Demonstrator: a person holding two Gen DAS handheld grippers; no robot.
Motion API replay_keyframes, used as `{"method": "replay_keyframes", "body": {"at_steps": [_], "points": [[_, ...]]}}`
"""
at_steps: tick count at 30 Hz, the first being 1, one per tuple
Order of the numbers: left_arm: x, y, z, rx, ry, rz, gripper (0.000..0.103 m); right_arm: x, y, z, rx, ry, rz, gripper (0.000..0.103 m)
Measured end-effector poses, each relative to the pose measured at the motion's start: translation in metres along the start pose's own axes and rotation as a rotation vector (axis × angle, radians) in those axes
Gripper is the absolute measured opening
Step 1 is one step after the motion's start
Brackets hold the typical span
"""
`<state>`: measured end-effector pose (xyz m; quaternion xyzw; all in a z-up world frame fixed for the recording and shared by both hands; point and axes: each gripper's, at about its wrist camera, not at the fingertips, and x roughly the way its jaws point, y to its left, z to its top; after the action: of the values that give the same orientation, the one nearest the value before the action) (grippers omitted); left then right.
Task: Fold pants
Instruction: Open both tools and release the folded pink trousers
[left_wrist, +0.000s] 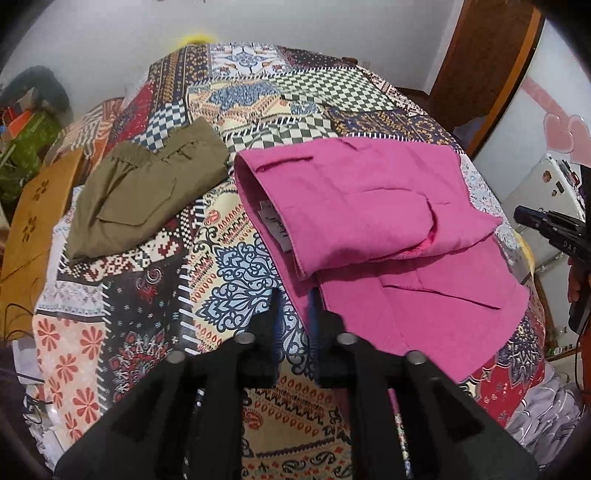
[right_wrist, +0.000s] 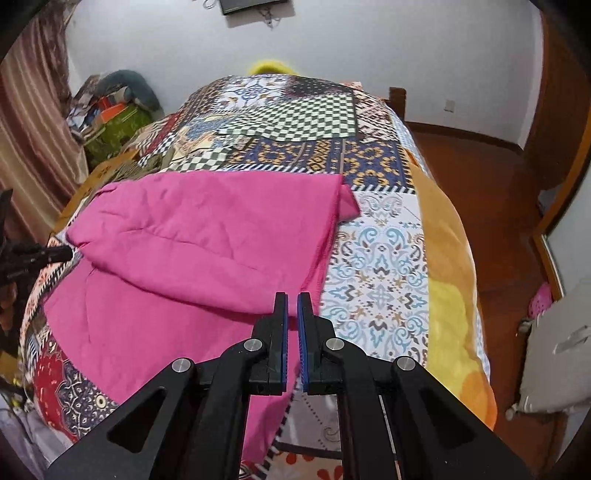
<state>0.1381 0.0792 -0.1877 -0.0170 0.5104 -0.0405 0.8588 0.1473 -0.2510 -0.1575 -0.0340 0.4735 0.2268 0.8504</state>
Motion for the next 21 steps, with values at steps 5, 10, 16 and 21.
{"method": "replay_keyframes", "body": {"at_steps": [5,10,16,21], "points": [[-0.020,-0.019,0.007,0.060,-0.061,0.031,0.050,-0.003,0.020,0.007,-0.047,-0.031,0.005,0.050],[-0.024,-0.049,0.017,0.150,-0.091,0.039,0.058,-0.001,0.039,0.013,-0.085,-0.036,0.041,0.050],[-0.004,-0.078,0.020,0.241,-0.063,0.029,0.058,0.005,0.055,0.016,-0.109,-0.032,0.083,0.051],[0.014,-0.094,0.021,0.303,-0.042,0.039,0.058,0.010,0.061,0.015,-0.108,-0.019,0.113,0.051]]}}
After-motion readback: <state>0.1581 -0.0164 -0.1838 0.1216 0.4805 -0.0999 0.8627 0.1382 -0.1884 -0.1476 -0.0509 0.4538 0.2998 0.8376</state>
